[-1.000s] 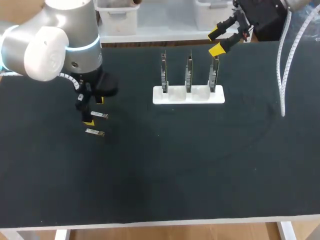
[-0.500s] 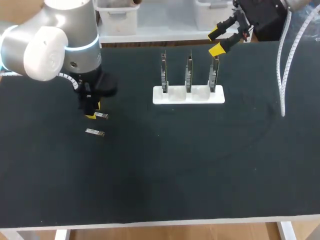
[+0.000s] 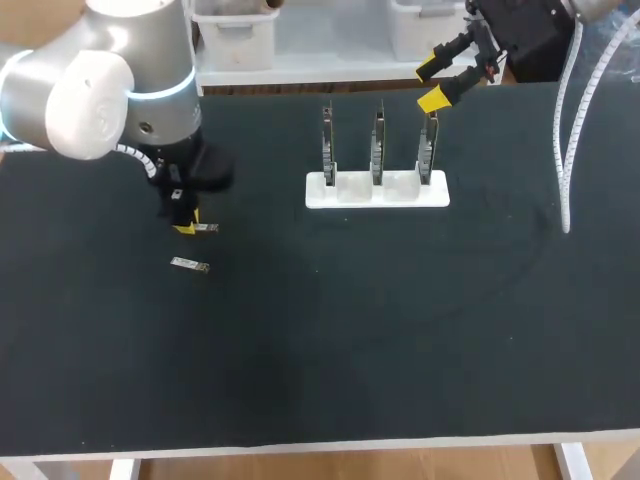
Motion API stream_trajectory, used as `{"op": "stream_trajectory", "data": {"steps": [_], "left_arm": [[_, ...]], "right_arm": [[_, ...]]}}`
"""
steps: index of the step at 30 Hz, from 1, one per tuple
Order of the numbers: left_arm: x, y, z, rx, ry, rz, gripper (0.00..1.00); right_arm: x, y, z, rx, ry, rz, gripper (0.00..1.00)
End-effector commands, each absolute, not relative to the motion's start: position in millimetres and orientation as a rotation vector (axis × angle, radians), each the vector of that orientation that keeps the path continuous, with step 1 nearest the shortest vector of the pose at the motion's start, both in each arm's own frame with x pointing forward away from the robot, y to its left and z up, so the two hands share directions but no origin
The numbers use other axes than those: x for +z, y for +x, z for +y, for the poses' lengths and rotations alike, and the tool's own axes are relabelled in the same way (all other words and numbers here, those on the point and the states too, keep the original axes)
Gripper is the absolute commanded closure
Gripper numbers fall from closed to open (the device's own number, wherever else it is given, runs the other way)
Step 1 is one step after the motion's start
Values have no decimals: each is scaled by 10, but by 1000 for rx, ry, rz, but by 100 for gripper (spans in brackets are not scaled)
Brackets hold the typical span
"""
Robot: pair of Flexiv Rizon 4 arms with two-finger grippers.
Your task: Pick up the optical module with the left hand, and insert it into the network port with the right hand.
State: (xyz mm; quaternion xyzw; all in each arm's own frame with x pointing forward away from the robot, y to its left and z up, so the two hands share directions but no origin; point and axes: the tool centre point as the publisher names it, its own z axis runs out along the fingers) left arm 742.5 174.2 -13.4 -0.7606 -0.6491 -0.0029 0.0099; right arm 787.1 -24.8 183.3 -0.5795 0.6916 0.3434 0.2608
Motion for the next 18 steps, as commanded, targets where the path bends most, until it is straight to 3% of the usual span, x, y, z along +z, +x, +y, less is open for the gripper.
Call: {"op": "stream_trajectory", "data": {"steps": [1,18], "left_arm": [[-53,7470,1778,77,-2346,-2108,100],[1014,7822,1707,938,-2227,-2663,100]], "right_arm": [[1838,7837,-253,922,-1564,1873,0],[1838,7837,-253,922,-1564,1873,0]]}}
